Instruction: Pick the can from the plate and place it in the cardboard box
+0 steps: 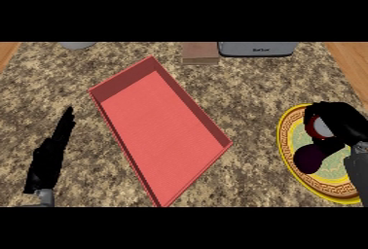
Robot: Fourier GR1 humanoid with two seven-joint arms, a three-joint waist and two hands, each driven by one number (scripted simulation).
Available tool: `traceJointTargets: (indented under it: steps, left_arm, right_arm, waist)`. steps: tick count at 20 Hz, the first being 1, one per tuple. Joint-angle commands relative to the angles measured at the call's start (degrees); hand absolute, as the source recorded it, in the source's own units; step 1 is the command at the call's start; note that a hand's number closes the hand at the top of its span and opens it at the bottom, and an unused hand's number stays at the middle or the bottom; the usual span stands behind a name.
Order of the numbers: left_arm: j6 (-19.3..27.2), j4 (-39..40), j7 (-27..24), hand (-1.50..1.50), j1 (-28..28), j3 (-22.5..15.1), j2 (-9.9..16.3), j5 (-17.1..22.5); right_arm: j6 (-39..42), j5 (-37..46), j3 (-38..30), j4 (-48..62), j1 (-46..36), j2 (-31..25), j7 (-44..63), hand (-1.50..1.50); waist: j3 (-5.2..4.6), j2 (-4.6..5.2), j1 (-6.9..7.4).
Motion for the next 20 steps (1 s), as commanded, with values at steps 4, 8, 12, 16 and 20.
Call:
traceJointTargets:
  steps: [4, 8, 12, 16, 20]
  left_arm:
    - [0.8, -1.0, 2.0, 0.00, -1.2, -0.7, -0.9, -1.0]
    - [-1.4, -3.2, 2.8, 0.00, 0.2, 0.4, 0.5, 1.0]
    - [-0.6, -0.5, -1.4, 0.00, 2.0, -0.9, -1.0, -0.8]
    - [-0.5, -1.4, 2.1, 0.00, -1.0, -0.6, -0.9, -0.7]
    - [-0.8, -1.3, 1.1, 0.00, -0.6, -0.8, -0.3, -1.7]
  right_arm:
    - [1.5, 4.5, 5.5, -22.1, 11.2, 10.7, 18.1, 1.50]
    - [5.3, 6.3, 7.0, -38.4, 17.4, 11.7, 25.0, 1.50]
    - [10.4, 1.6, 7.9, -47.3, 13.5, 16.6, 28.0, 1.50]
    - [6.8, -7.0, 8.5, -52.1, 12.1, 22.9, 24.1, 1.50]
    - [12.8, -11.4, 9.6, -58.8, 6.9, 25.7, 29.1, 1.50]
  waist:
    - [1.32, 0.73, -0.58]
    - [1.37, 0.78, 0.01]
    - [1.39, 1.24, 1.34]
    - [1.48, 1.31, 1.30]
    - [1.44, 1.40, 1.86]
